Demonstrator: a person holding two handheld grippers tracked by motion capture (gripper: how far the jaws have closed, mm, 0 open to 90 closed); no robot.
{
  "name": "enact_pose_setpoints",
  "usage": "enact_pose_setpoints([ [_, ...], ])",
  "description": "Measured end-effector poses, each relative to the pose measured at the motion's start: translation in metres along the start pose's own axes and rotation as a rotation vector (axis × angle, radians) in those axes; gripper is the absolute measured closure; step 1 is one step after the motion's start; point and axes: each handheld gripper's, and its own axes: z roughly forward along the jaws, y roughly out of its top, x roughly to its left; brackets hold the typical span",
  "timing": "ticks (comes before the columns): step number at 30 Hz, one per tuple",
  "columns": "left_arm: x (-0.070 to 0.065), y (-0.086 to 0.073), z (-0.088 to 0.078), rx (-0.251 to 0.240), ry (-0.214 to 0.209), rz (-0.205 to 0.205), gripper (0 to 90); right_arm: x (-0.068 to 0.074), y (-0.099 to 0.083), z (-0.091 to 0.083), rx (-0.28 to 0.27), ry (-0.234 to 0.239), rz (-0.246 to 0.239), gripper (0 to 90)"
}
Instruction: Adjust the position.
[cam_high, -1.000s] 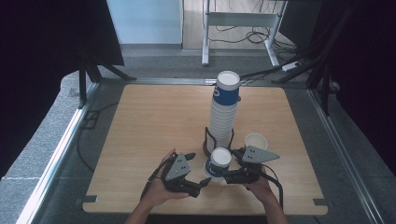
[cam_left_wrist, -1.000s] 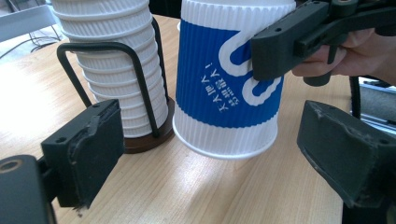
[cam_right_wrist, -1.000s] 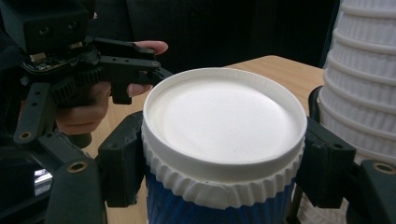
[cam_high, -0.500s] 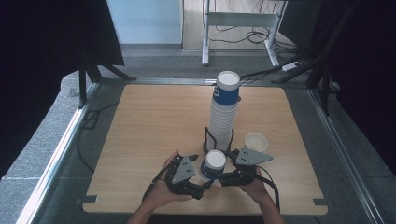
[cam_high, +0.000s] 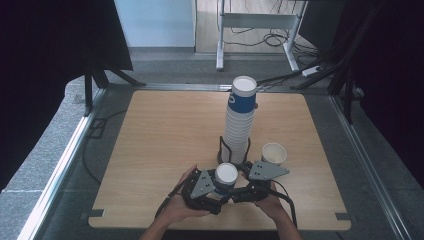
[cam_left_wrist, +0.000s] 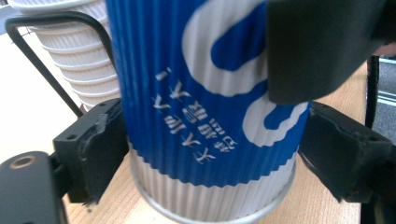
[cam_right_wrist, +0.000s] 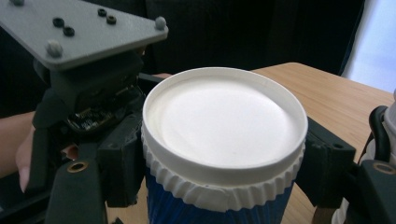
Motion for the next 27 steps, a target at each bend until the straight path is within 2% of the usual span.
enact_pose_setpoints([
  [13,-0.0007,-0.0019,0.0015,0.036,0.016,0.042,17.1,-0.0003,-0.0023,0.0023,0.033,0.001,-0.009,26.9],
  [18,0.0001,-0.0026,0.0021,0.038,0.016,0.046,17.6,-0.0030,-0.0029,0.0022,0.038,0.002,0.014,26.2],
  [27,-0.0012,-0.0032,0.0023,0.070,0.054,0.089,17.8,-0.0036,-0.0021,-0.0007,0.029,-0.009,0.021,22.4],
])
